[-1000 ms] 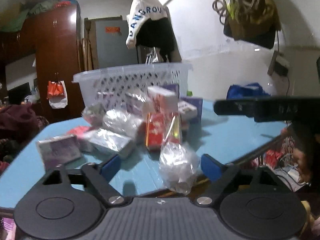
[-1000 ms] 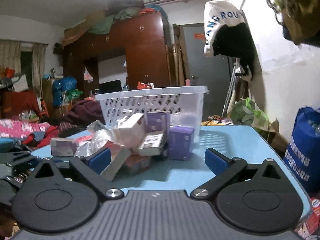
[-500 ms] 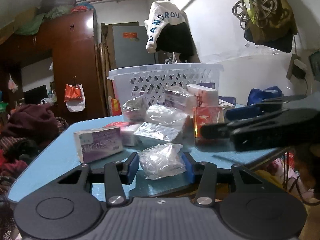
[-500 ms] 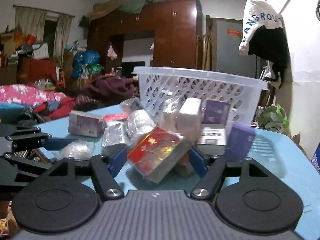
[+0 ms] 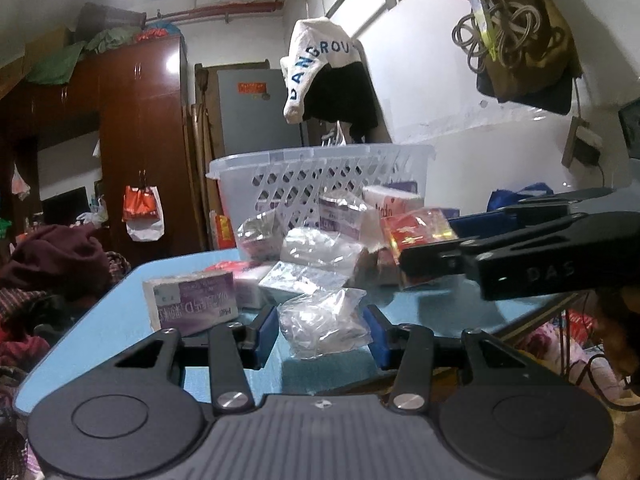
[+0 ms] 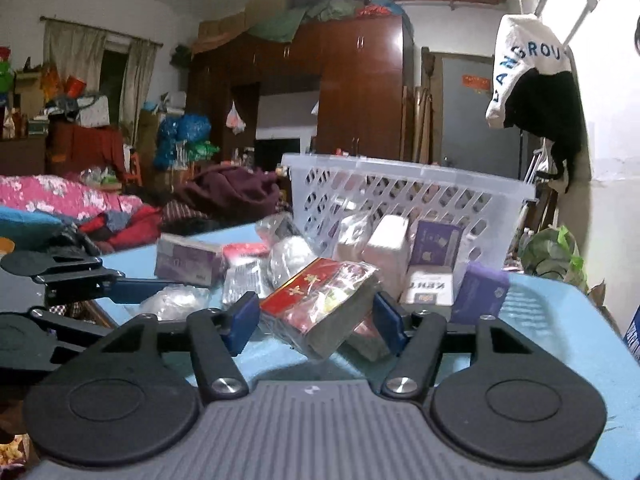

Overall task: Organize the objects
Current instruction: 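Grasp the small clear bag with the left gripper while the right grasps the red box, then carry both held items over the white basket and release them, then grasp the white-purple tissue box with the left gripper while the right grasps the purple cube box, then lift both held boxes over the white basket and open both grippers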

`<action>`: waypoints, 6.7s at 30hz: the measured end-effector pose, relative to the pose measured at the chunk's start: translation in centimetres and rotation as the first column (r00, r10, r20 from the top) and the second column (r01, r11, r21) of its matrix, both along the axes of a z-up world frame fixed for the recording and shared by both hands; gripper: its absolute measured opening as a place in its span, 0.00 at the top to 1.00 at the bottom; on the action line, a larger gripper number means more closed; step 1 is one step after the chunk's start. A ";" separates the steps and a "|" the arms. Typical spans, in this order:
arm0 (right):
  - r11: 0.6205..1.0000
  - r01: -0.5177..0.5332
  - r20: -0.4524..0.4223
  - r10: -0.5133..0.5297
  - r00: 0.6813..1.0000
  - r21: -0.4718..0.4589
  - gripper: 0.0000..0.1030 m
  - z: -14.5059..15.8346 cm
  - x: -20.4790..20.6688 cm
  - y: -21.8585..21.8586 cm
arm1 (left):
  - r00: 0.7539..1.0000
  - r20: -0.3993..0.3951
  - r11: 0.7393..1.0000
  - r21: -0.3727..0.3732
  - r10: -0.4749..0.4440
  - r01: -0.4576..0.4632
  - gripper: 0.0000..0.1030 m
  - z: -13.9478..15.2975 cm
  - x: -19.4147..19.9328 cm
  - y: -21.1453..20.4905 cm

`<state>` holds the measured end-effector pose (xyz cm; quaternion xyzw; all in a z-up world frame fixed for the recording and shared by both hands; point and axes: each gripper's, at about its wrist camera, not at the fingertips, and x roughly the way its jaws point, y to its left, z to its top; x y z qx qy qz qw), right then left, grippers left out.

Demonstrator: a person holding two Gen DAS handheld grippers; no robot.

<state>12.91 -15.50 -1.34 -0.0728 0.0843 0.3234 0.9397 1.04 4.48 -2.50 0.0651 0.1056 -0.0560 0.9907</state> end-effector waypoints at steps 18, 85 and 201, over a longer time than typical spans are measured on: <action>0.999 0.031 0.019 -0.032 0.999 0.042 0.42 0.6 0.2 -1.3 | 1.000 0.006 0.999 -0.043 0.014 -0.014 0.51 0.4 0.7 0.6; 0.992 0.123 0.132 -0.119 0.984 -0.019 0.70 9.7 8.1 0.1 | 0.993 0.110 0.982 -0.176 -0.047 0.065 0.51 12.8 12.3 1.0; 0.982 0.155 -0.017 -0.154 0.988 0.111 0.00 12.0 15.7 -2.0 | 0.999 -0.037 0.980 -0.195 0.025 -0.032 0.06 13.4 20.1 3.1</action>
